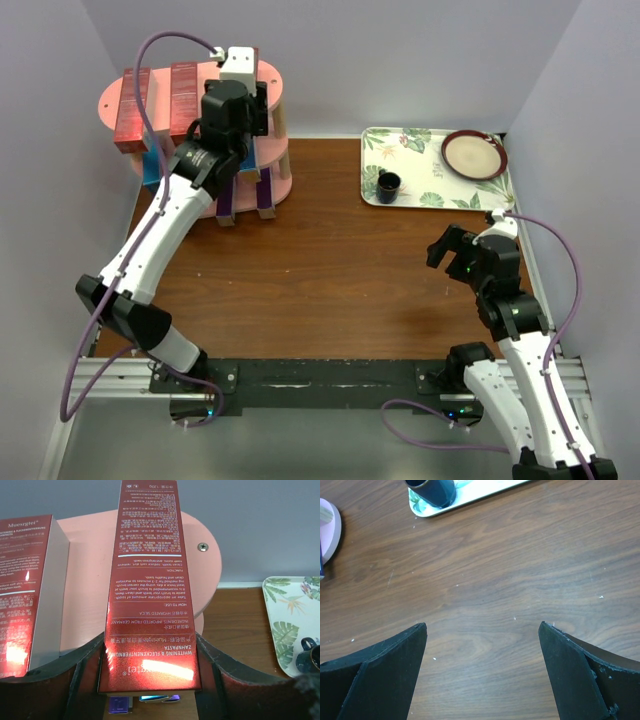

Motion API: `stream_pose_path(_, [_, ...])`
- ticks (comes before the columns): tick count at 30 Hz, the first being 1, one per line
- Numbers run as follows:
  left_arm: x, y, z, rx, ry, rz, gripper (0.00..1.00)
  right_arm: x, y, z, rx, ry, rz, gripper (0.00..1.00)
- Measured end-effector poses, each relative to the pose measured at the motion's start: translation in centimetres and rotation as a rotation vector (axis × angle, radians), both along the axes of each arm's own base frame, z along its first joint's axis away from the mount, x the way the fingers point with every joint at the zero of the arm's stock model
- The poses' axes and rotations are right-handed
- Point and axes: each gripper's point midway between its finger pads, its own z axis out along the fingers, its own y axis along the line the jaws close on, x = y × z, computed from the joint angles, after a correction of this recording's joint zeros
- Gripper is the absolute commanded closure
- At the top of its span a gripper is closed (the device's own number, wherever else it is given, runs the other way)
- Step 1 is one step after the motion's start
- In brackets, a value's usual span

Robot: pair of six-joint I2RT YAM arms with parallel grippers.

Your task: Place and organize the toothpastes onto the shelf

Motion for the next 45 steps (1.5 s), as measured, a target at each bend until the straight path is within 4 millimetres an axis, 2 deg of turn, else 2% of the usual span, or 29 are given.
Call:
stream_pose_path(3, [0.8,0.3,-0.9,-0.003,0.028,0.011,0.95,0.0,0.0,-0.1,-0.006,0.001,0.004,0.01])
stream_pose_path(7, [0.8,0.6,-1.3,-0.017,0.042,0.022,0.94,0.0,0.0,-0.1,-0.008,0.0,0.005,0.01])
stream_pose_path(8, [0.8,0.6,-1.3,-0.019,0.042,0.024,0.9,0.0,0.0,-0.1,-0.008,0.0,0.006,0.01])
stream_pose_path(14, [0.9,1.0,-1.3,-0.03,0.042,0.035,0.83,0.0,0.0,-0.1,-0.007,0.0,0.009,0.02])
stream_pose_path(22, [0.9,1.0,-1.4,-0.045,0.041,0.039,0.42,0.0,0.0,-0.1,-0.007,0.0,0.009,0.01])
stream_pose_path(27, [0.8,1.1,-1.3,-0.046,0.04,0.04,0.34,0.0,0.1,-0.1,-0.005,0.001,0.012,0.01])
stream_pose_path(39, [0.8,1.3,-1.0,-0.067,0.021,0.04,0.06,0.0,0.4,-0.2,0.002,0.005,0.025,0.01])
stream_pose_path(45, [0.3,1.2,0.1,-0.082,-0.001,0.016,0.0,0.0,0.4,-0.3,0.001,0.008,0.025,0.01])
